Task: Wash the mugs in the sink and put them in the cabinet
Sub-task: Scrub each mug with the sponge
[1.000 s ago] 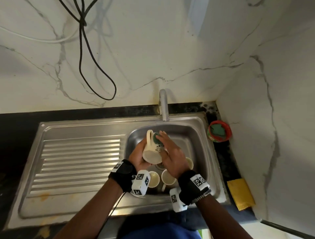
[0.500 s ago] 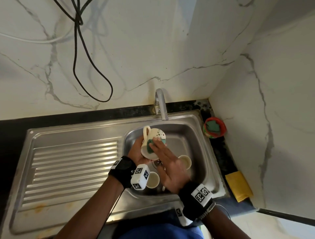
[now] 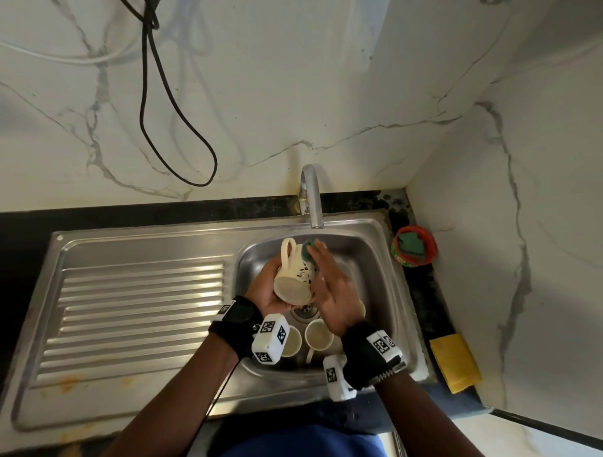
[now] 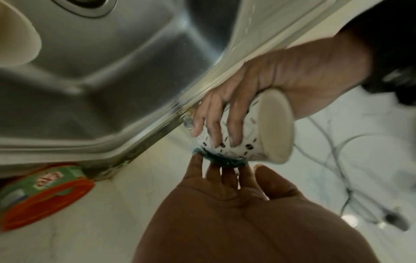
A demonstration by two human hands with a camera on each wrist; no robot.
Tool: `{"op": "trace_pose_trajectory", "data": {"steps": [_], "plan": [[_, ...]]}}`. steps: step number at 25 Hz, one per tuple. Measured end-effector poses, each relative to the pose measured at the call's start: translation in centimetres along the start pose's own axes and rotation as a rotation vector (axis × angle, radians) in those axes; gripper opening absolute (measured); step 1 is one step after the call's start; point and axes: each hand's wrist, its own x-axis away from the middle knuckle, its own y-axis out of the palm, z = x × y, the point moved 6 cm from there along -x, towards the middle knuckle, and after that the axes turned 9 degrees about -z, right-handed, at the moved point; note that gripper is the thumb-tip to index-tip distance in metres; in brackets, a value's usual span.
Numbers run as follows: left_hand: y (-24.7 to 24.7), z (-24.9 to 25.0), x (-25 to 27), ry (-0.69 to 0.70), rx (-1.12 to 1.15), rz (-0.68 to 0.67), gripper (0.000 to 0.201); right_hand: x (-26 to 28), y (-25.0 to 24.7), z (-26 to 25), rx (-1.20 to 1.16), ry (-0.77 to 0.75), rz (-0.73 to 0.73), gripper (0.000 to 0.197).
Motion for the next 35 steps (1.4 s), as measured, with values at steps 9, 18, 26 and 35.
{"op": "trace_pose_trajectory", "data": {"steps": [9, 18, 26, 35], "plan": [[0.7, 0.9, 0.4, 0.094, 0.055, -0.049, 0.063, 0.2, 0.3, -1.3, 0.053, -0.004, -0.055, 0.062], [2.9, 1.0, 2.3, 0.18, 0.064, -0.109, 0.075, 0.6, 1.1, -2.2, -0.001, -0.063, 0.028, 0.076], [2.4, 2.4, 3.3, 0.188, -0.103, -0.023, 0.091, 0.3, 0.0, -2.0, 0.022, -0.099, 0.098, 0.09], [2.9, 3.6, 4.1, 0.303, -0.586, 0.149, 0.055, 1.4, 0.9, -1.7, 0.221, -0.222, 0.227, 0.08]]}}
